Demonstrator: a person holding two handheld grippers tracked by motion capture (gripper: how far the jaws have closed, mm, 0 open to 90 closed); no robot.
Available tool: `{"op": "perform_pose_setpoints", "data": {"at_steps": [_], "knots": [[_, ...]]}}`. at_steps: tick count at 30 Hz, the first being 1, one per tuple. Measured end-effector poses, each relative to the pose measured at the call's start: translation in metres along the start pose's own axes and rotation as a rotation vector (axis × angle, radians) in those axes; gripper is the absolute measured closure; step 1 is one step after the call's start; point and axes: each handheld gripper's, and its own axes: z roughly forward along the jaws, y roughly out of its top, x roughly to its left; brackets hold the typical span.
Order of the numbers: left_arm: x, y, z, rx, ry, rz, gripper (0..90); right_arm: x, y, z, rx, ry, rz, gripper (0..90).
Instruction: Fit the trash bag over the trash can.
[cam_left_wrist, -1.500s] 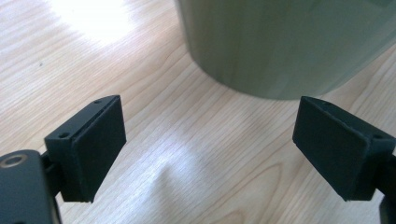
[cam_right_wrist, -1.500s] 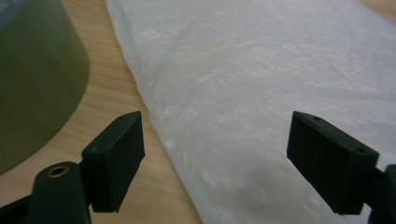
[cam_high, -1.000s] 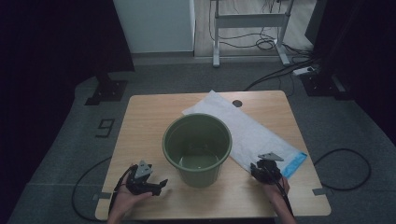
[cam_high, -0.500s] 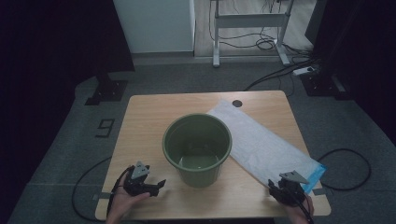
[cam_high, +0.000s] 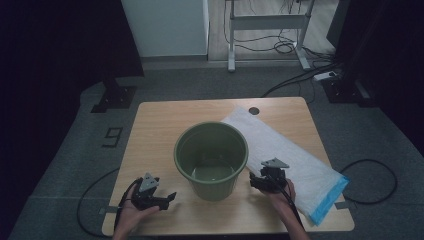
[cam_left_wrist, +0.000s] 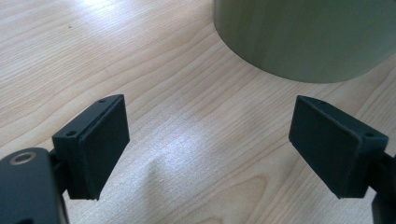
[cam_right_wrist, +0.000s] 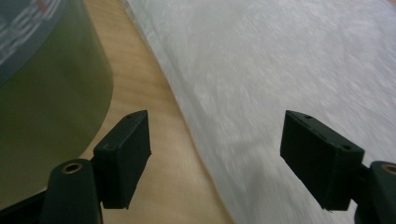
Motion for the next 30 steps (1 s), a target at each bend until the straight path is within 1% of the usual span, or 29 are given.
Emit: {"op": "perform_pose_setpoints", "data": {"at_steps": [3, 5, 7, 9, 10, 13, 15, 17, 18, 19, 21, 23, 24, 25, 30], "knots": [[0.002, -0.001, 0.000, 0.001, -0.002, -0.003, 11.7, 0.003, 0.007, 0.014, -0.013, -0.001, -0.002, 23.4], [0.002, -0.001, 0.000, 0.003, 0.000, -0.004, 11.7, 0.006, 0.012, 0.023, -0.025, 0.003, -0.012, 24.6], [0.003, -0.002, 0.000, 0.001, 0.002, -0.007, 11.7, 0.008, 0.014, 0.029, -0.015, -0.019, -0.016, 29.7], [0.004, -0.002, -0.001, -0.001, 0.003, -0.011, 11.8, 0.007, 0.014, 0.034, -0.016, -0.043, -0.009, 37.7], [0.004, -0.002, -0.001, -0.002, 0.003, -0.013, 11.9, 0.006, 0.013, 0.035, -0.022, -0.045, -0.013, 42.7], [0.004, -0.002, 0.000, 0.001, 0.003, -0.010, 12.4, 0.005, 0.010, 0.035, -0.017, -0.016, -0.036, 46.5], [0.003, -0.002, 0.001, 0.006, 0.002, -0.005, 12.4, 0.004, 0.009, 0.036, 0.000, -0.012, -0.036, 48.7], [0.002, -0.002, 0.001, 0.007, 0.002, 0.000, 12.4, 0.002, 0.007, 0.037, 0.015, -0.027, -0.015, 53.0], [0.002, -0.002, 0.001, 0.007, 0.002, 0.000, 12.4, 0.001, 0.006, 0.037, 0.009, -0.034, 0.003, 58.4], [0.002, -0.002, 0.001, 0.007, 0.003, -0.001, 12.4, 0.000, 0.005, 0.036, 0.007, -0.043, 0.013, 61.5], [0.002, -0.002, 0.001, 0.007, 0.004, -0.006, 12.4, -0.004, 0.003, 0.034, 0.000, -0.059, 0.034, 70.7], [0.003, -0.003, 0.001, 0.008, 0.006, -0.008, 12.4, -0.010, 0.000, 0.031, -0.005, -0.084, 0.063, 75.9], [0.003, -0.003, 0.001, 0.009, 0.006, -0.008, 12.4, -0.013, -0.003, 0.028, -0.010, -0.099, 0.082, 77.6], [0.003, -0.004, 0.001, 0.011, 0.007, -0.007, 12.4, -0.016, -0.006, 0.025, -0.013, -0.110, 0.091, 78.2], [0.003, -0.004, 0.002, 0.014, 0.007, -0.010, 12.4, -0.025, -0.025, 0.005, -0.031, -0.158, 0.124, 79.7]]}}
